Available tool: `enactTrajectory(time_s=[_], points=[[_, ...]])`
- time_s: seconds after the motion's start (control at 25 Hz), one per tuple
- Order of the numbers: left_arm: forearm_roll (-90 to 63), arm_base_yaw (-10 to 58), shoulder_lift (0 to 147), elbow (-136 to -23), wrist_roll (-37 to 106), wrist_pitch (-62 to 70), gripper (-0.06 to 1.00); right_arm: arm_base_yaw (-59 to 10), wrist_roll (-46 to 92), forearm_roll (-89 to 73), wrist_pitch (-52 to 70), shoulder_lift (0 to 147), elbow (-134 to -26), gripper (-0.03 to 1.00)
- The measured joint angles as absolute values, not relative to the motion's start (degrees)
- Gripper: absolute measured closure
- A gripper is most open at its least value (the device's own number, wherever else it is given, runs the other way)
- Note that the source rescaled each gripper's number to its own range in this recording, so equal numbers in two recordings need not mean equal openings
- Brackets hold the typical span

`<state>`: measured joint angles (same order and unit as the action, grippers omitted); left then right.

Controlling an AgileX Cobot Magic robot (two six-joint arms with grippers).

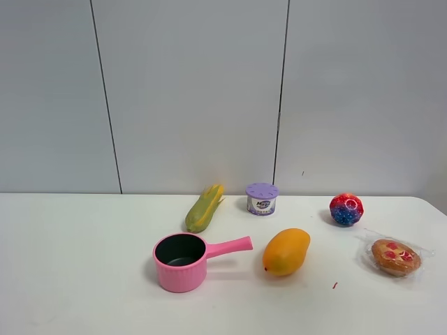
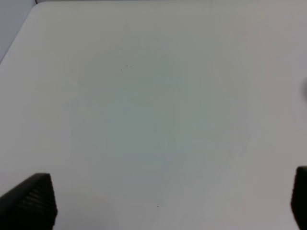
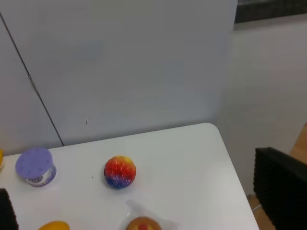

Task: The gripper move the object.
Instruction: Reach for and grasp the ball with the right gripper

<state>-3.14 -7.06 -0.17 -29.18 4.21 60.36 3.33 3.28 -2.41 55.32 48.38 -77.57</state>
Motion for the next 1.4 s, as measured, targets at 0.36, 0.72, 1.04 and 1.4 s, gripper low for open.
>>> enactTrajectory(time_s=[0.36, 0.72, 1.04, 1.4], points=[[-3.14, -7.06, -0.17, -29.18, 4.21, 60.36, -0.06, 3.33, 3.36, -2.28, 55.5, 67.9, -89.08, -0.03], [-3.14, -7.06, -0.17, -29.18, 4.21, 60.36, -0.06, 3.33, 3.36, -2.86, 55.74, 78.95, -90.27, -0.03], [-3.14, -7.06, -0.17, -29.18, 4.21, 60.36, -0.06, 3.33, 3.85, -2.91, 53.65, 86.45, -90.37, -0.03], [-3.14, -7.06, -0.17, -29.18, 4.21, 60.36, -0.06, 3.33, 8.26, -7.52, 49.23, 99.33, -90.44, -0.03]])
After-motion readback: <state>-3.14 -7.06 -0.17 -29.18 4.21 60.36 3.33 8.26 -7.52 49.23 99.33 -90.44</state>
